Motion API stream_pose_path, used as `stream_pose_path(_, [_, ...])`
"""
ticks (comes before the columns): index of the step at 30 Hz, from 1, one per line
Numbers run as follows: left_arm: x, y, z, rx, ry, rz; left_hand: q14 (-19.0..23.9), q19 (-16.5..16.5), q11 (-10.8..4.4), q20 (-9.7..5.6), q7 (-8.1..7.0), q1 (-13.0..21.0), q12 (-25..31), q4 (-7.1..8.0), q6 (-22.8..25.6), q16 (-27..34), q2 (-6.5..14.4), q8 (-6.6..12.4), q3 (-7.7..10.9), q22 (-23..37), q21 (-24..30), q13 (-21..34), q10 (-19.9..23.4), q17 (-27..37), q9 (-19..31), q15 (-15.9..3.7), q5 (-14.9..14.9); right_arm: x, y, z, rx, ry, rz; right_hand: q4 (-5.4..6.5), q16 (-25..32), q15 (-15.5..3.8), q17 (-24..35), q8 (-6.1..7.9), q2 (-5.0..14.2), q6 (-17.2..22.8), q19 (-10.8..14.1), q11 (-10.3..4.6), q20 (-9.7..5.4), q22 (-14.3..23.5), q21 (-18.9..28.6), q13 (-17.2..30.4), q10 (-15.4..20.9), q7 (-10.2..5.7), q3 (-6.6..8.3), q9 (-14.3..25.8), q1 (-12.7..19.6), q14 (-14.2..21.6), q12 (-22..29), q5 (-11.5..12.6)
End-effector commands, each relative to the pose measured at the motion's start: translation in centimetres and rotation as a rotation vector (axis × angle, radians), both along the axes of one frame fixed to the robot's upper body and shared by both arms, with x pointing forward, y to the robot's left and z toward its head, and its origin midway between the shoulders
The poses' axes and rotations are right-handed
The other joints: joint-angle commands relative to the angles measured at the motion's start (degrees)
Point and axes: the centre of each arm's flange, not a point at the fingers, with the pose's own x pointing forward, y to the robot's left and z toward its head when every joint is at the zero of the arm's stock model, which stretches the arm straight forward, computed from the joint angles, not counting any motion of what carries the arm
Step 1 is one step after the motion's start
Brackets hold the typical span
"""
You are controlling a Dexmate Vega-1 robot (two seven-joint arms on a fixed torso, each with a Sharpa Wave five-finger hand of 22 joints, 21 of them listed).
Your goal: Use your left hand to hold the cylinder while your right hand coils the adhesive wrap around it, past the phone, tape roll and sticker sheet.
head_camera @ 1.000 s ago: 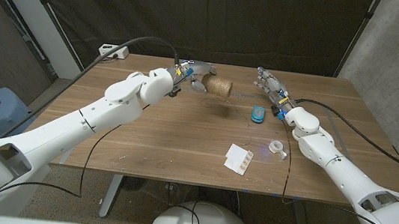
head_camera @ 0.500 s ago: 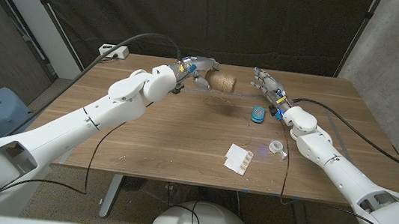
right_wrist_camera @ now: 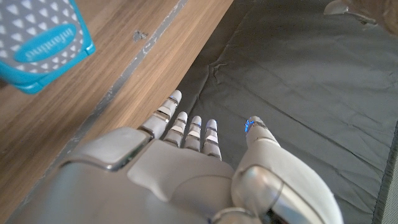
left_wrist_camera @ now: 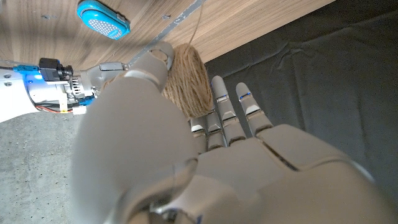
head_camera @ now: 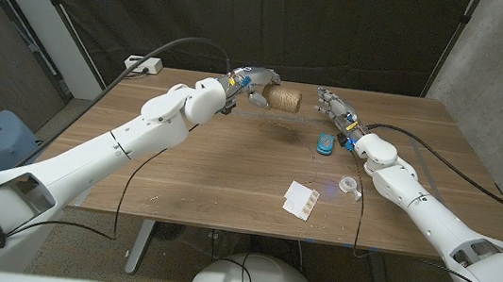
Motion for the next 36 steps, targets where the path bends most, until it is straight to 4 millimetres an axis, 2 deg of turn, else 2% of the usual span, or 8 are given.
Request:
stream_pose_path(1, [0.1,-0.6,0.6,-0.011,0.003,-0.013,0.3,0.1,-2.89,-0.23,-1.5,-1.1,0.3,1.45,2.1,0.0,2.1,10.83,1.27,0.1,0.5,0.0,3.3,0.3,5.9,-0.04,0.2,0.8,0.5,0.0,-0.032,0.013,0.012,-0.58,0.8,-2.55,0.4,0.42,0.2,1.5,2.1,0.17,-2.9,0.3,0.9,0.3,1.7,0.18,0.38,0.3,1.1,1.5,0.6,-0.3])
stream_pose_path(10, [0.3,-0.7,1.2,-0.026,0.01,-0.021,0.5,0.1,-3.09,-0.31,-1.68,-1.0,0.3,1.32,2.2,0.0,2.1,10.9,1.3,0.0,0.6,0.1,3.5,0.4,5.6,-0.14,0.3,1.6,1.3,-0.3,-0.05,0.037,0.034,-1.16,1.4,-3.17,0.5,0.57,0.03,2.6,3.6,-0.12,-3.94,0.3,1.1,0.6,4.2,0.34,0.56,0.4,1.7,3.4,1.3,-0.4])
stream_pose_path(23, [0.2,-1.1,1.9,-0.031,0.002,-0.034,0.6,0.0,-3.11,-0.35,-1.77,-1.0,0.2,1.18,2.3,-0.1,2.2,10.97,1.35,-0.1,0.7,0.0,3.9,0.4,5.2,-0.28,0.6,2.0,2.1,0.1,-0.085,0.03,0.062,-1.93,1.9,-3.61,0.6,0.72,-0.01,3.6,4.6,-0.07,-4.29,0.3,1.2,0.9,5.8,0.32,0.83,0.5,2.5,4.8,1.8,-0.4])
stream_pose_path(27, [0.3,-1.1,2.2,-0.022,-0.004,-0.026,0.7,0.0,-3.12,-0.33,-1.48,-1.0,0.2,1.14,2.5,-0.2,2.2,11.03,1.44,-0.1,0.7,0.1,3.9,0.4,5.0,-0.3,0.7,2.0,2.1,0.2,-0.099,0.033,0.075,-2.22,2.1,-3.75,0.7,0.8,0.03,4.0,4.9,-0.37,-4.35,0.3,1.2,1.1,6.5,0.13,0.97,0.5,2.9,5.2,2.0,-0.4])
stream_pose_path(36, [0.1,-1.6,3.3,-0.029,-0.028,-0.042,0.8,-0.1,-3.18,-0.31,-1.81,-0.9,0.1,1.07,2.3,-0.3,2.3,11.07,1.58,-0.2,0.7,0.2,3.9,0.4,4.9,-0.2,0.9,1.9,2.5,0.6,-0.141,0.028,0.093,-3.43,2.2,-4.48,0.7,1.19,0.59,5.6,5.0,-1.43,-4.82,0.3,0.9,1.4,7.6,-0.61,2.03,0.5,4.9,5.7,2.2,-0.2])
